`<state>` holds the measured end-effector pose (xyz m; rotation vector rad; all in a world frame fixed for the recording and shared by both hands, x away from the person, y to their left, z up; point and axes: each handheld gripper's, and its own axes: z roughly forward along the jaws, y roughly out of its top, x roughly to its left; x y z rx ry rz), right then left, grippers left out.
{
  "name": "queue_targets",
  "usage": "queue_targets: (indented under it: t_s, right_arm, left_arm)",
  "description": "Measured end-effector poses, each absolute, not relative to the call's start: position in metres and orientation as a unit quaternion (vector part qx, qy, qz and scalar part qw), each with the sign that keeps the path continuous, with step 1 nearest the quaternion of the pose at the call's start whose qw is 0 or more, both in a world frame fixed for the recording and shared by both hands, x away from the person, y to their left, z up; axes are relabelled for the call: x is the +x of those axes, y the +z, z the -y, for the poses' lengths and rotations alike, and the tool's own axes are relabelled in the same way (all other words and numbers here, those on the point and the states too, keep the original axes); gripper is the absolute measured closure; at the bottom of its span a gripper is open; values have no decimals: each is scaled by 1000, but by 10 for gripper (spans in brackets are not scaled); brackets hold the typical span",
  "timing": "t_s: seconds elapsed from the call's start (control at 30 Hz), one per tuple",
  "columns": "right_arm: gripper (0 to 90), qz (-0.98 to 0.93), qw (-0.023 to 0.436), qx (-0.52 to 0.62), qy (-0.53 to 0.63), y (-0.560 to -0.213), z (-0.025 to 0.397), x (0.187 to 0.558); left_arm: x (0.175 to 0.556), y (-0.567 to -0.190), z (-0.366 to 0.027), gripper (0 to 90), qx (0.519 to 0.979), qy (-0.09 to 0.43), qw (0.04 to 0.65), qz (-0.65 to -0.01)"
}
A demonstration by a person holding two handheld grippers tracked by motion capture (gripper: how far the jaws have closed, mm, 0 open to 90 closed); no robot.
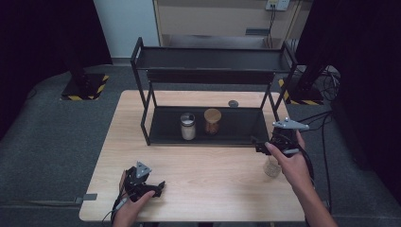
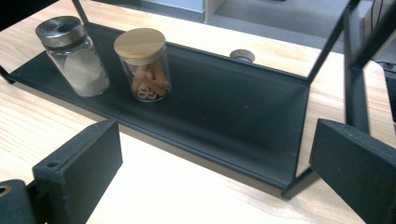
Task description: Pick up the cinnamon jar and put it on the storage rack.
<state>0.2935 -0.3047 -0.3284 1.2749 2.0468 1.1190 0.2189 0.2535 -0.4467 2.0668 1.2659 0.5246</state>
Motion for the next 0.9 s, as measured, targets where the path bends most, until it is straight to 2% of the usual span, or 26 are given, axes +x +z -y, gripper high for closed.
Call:
queue_targets:
  t_s: [0.9]
  right_arm:
    - [23, -734, 266, 480, 399, -355, 341, 261]
  left_arm:
    - [219, -447, -254, 0, 788, 200, 325, -483]
